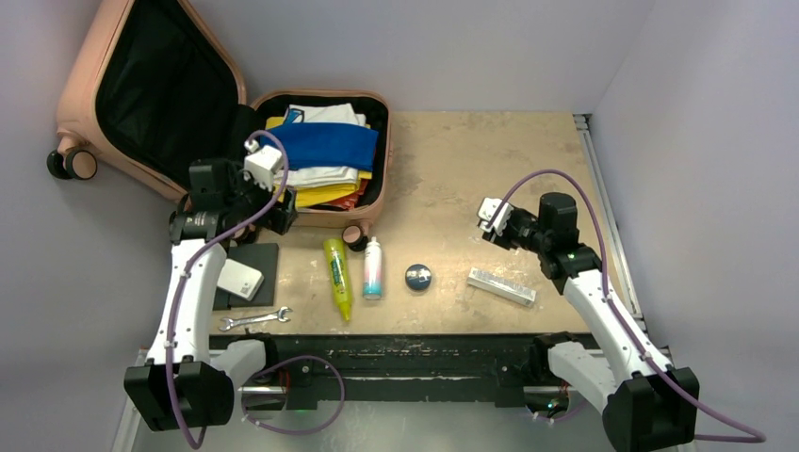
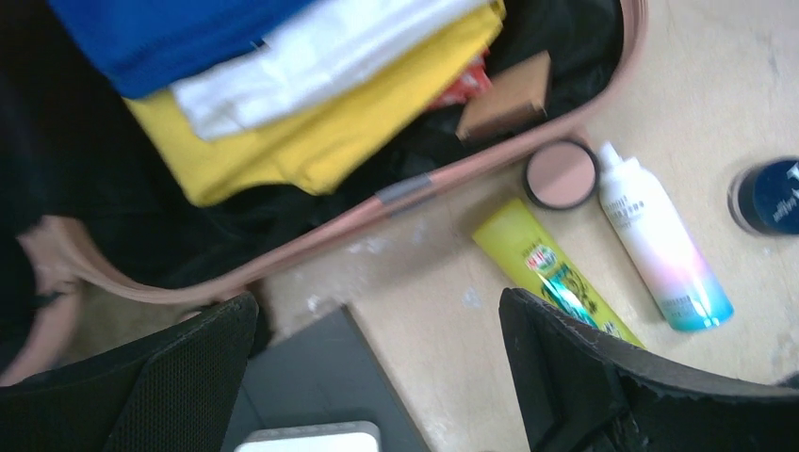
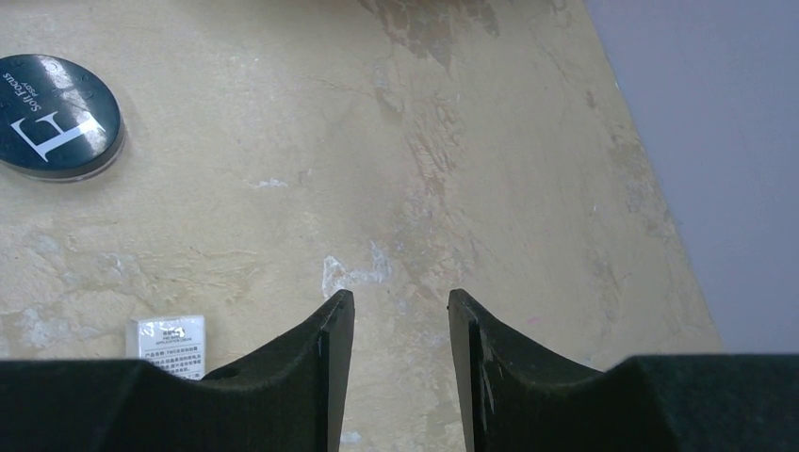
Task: Pack the luggage
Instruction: Pick up the personal item from the center of the board.
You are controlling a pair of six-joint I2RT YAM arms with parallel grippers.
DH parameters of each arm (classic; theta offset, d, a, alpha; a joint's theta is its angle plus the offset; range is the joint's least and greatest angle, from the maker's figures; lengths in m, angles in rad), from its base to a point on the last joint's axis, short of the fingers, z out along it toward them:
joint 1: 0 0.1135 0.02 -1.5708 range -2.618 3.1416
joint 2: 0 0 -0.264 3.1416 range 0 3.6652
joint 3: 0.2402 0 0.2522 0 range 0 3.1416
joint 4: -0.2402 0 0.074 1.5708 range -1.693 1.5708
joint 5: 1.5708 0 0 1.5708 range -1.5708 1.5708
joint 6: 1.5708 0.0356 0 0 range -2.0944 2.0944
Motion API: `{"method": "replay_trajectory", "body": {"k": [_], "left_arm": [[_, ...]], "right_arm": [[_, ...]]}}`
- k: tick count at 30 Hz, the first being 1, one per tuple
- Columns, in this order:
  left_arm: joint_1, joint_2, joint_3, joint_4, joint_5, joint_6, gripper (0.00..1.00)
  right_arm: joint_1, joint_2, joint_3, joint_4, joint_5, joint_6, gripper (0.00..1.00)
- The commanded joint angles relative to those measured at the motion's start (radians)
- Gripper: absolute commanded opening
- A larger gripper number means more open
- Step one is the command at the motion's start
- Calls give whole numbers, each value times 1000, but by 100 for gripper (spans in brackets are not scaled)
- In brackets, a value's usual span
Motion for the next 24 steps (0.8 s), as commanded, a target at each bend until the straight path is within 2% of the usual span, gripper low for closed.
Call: {"method": "replay_trajectory", "body": {"k": [1,4,9,13,20,24], "left_arm": [[6,20,184,45,-79,-34,99],[7,51,296,53,-190,-61,99],[6,116,486,68,-466,-84,99],[6,163,600,68,-595,-69,99],[7,228,742,22,-670,-34,99],[6,225,753,-16,-627,-38,99]], "right_arm": [[3,-2,6,17,-5,21,45],[4,-1,4,19,-4,20,45],[3,5,3,17,-6,18,46],[4,8,1,18,-9,18,52],[4,6,-2,0,8,-19,67],[4,26,16,-129,20,-139,70]]}}
